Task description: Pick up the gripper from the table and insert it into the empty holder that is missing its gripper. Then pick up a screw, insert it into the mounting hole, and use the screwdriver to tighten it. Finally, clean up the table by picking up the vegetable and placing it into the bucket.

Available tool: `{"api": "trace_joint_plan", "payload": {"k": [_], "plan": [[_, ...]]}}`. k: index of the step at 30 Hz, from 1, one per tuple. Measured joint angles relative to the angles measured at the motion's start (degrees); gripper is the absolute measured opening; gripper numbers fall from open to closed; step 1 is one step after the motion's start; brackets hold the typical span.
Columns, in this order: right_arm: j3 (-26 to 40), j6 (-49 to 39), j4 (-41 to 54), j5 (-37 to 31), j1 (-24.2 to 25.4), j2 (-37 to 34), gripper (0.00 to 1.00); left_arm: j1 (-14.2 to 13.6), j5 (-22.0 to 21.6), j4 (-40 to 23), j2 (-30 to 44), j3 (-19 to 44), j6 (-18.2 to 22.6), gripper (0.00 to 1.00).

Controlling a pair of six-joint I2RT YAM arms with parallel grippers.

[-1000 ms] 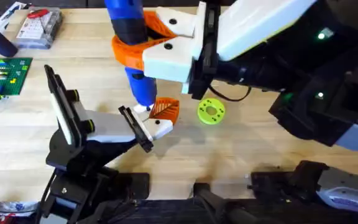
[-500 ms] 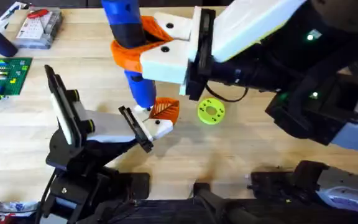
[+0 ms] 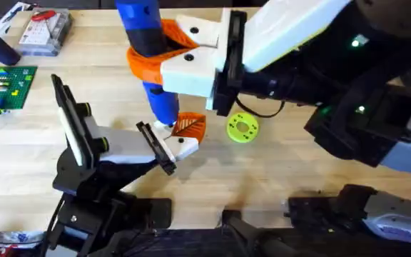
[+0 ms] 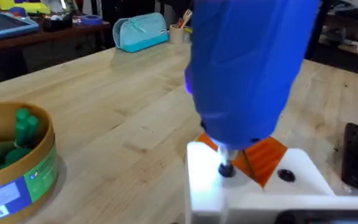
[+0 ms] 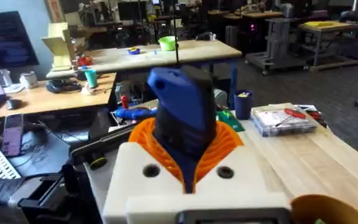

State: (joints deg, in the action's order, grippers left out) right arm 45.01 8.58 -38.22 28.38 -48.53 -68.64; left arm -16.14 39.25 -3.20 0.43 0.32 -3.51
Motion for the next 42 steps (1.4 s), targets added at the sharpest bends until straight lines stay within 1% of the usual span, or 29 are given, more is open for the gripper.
{"api": "trace_joint_plan", "payload": {"k": [21, 24, 27, 32, 35, 38, 42], "plan": [[-0.04, 0.04, -0.08, -0.02, -0.04, 0.00, 0.034, 0.00, -0.02, 0.01, 0.00, 0.00, -0.10, 0.014], [-0.39, 0.14, -2.56, -0.02, 0.00, 0.00, 0.034, 0.00, -0.03, 0.00, 0.00, 0.00, -0.10, 0.014], [-0.52, 0.20, -7.14, 0.00, 0.42, 0.26, 0.034, 0.00, -0.03, 0.02, 0.00, 0.00, -0.09, 0.014], [-0.57, 0.22, -10.68, 0.01, 2.63, 3.43, 0.033, 0.00, -0.02, -0.02, 0.00, 0.00, -0.09, 0.014], [-0.56, 0.20, -9.53, -0.04, 3.96, 4.95, 0.035, 0.00, -0.03, -0.02, 0.00, 0.00, -0.09, 0.014], [-0.57, 0.20, -5.76, 0.06, 5.27, 4.95, 0.034, 0.00, -0.03, -0.02, 0.00, 0.00, -0.09, 0.014], [-0.61, 0.18, 0.33, -0.01, 9.29, 4.61, 0.034, 0.00, -0.03, -0.02, 0.00, 0.00, -0.09, 0.014]]}}
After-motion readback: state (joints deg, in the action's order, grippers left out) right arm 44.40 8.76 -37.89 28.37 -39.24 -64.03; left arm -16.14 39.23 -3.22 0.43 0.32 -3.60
